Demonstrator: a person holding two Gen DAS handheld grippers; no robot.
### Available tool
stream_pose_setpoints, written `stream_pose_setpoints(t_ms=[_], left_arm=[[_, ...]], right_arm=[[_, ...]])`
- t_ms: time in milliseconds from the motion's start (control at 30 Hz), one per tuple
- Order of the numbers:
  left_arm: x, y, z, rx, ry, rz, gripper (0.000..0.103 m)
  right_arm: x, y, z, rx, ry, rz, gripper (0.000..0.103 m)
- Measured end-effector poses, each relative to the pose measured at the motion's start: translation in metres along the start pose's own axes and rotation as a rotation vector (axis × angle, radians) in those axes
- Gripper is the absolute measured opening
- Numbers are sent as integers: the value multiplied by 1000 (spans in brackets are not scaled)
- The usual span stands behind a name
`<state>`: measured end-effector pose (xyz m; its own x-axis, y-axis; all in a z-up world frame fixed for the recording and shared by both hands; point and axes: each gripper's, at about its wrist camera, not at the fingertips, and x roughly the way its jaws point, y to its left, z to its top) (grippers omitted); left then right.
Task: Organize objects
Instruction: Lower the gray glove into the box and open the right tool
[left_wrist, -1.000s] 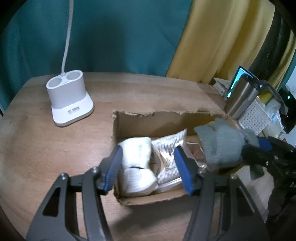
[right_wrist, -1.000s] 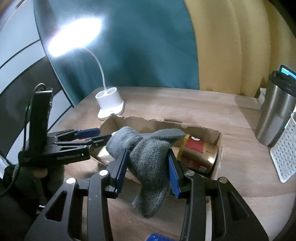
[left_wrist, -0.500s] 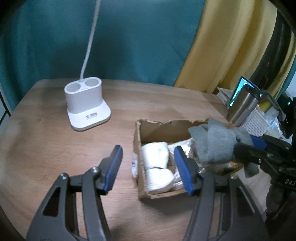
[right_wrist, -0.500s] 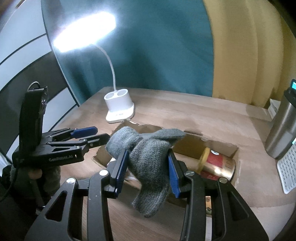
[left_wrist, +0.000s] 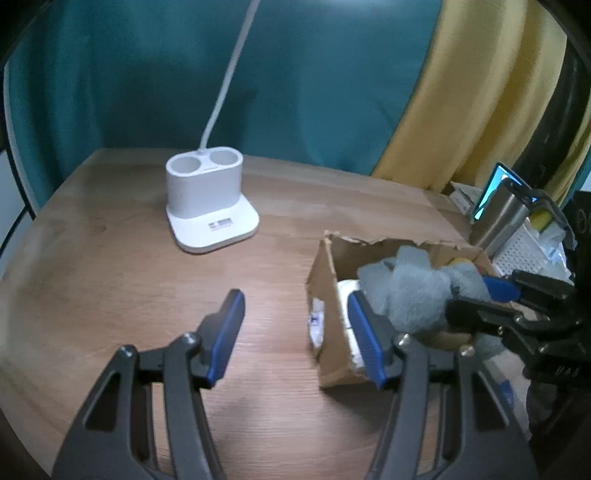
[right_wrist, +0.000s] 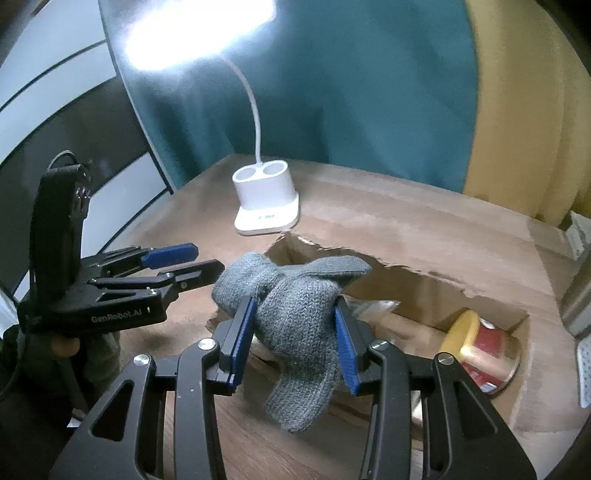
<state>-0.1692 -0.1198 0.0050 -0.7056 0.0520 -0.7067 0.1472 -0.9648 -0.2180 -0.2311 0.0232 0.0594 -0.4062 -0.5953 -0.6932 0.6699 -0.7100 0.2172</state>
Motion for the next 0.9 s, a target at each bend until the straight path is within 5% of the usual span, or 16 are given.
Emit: stream_pose_setpoints(t_ms=[467, 900], left_arm=[[12, 4, -11, -4, 39, -25, 60], [8, -2, -16, 0, 41, -32, 60]], right_arm=[[44, 1, -19, 19, 130, 15, 44], [40, -3, -22, 51, 108, 5, 54]])
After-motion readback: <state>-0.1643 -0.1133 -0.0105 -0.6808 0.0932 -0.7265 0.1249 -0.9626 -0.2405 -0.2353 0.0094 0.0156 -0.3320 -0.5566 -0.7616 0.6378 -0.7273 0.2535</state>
